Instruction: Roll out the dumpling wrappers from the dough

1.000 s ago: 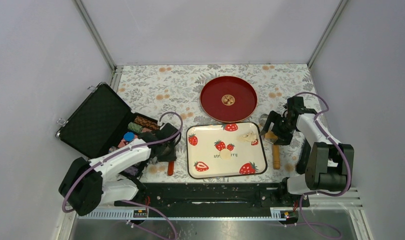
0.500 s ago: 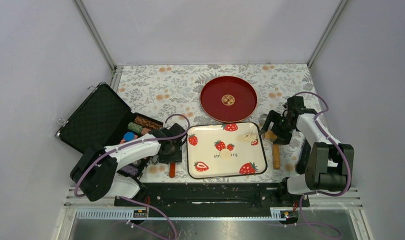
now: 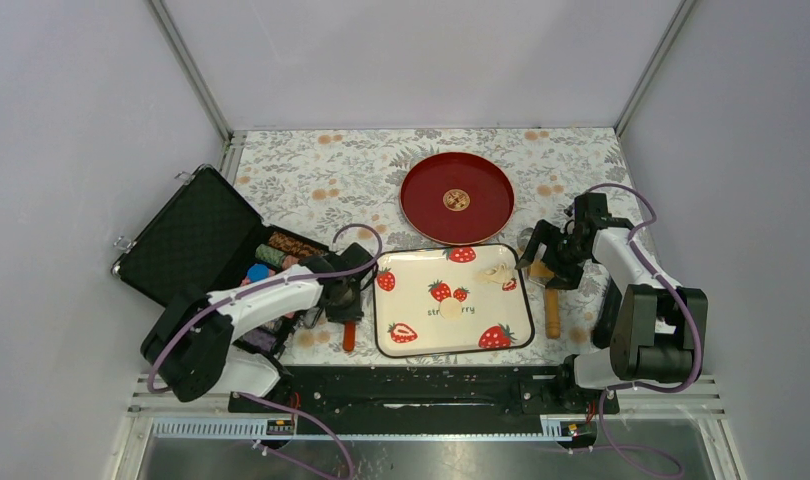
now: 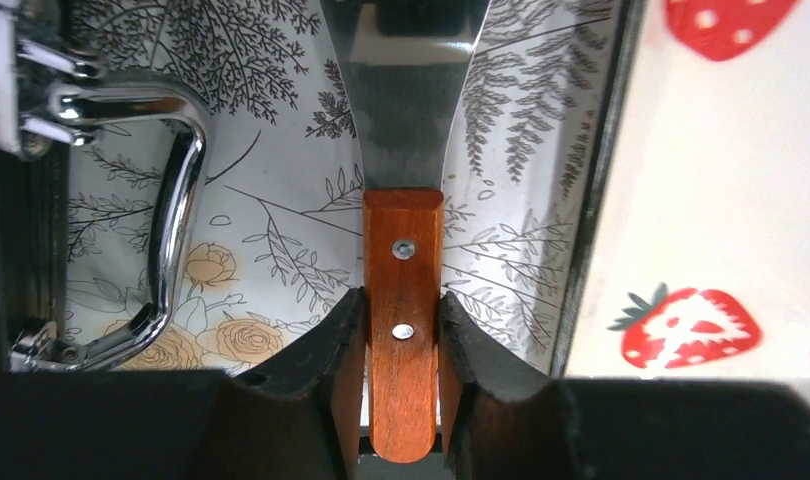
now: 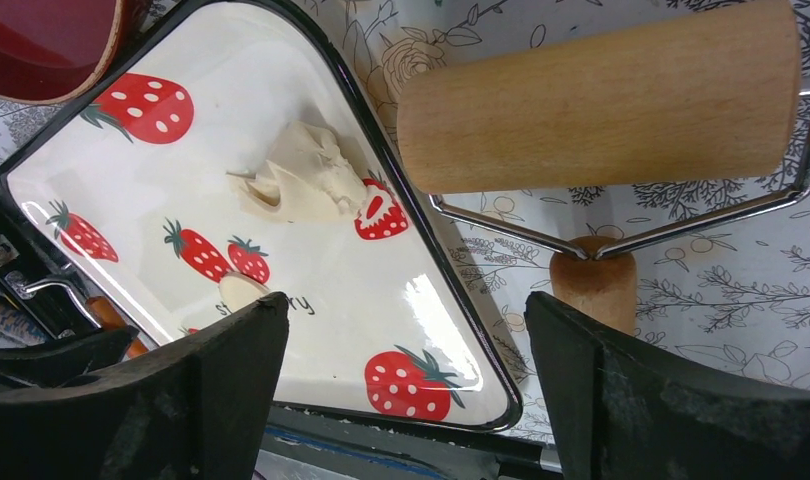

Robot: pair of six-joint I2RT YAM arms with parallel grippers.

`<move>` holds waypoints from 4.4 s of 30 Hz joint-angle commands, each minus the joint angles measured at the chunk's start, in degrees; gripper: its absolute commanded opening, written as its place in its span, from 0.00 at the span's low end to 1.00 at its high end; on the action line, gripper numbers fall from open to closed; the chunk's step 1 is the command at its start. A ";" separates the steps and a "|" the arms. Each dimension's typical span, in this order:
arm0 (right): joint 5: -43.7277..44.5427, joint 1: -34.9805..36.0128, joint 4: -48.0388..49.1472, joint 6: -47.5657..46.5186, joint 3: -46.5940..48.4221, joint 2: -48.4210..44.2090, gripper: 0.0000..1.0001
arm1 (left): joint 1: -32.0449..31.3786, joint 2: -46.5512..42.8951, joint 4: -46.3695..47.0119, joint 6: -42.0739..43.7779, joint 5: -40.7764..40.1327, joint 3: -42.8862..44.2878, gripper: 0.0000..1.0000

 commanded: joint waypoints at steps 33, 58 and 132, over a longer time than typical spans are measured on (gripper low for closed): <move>-4.88 0.47 0.43 -2.10 -1.95 -2.02 0.99 | 0.00 -20.79 -4.45 52.60 11.47 22.68 0.00; -15.65 20.93 9.82 12.05 -1.75 -7.20 0.80 | -2.84 -4.14 -13.18 59.79 19.24 21.56 0.00; 10.03 11.48 -4.41 2.74 -0.93 2.39 0.49 | -5.35 -7.53 -9.82 65.10 17.11 14.66 0.00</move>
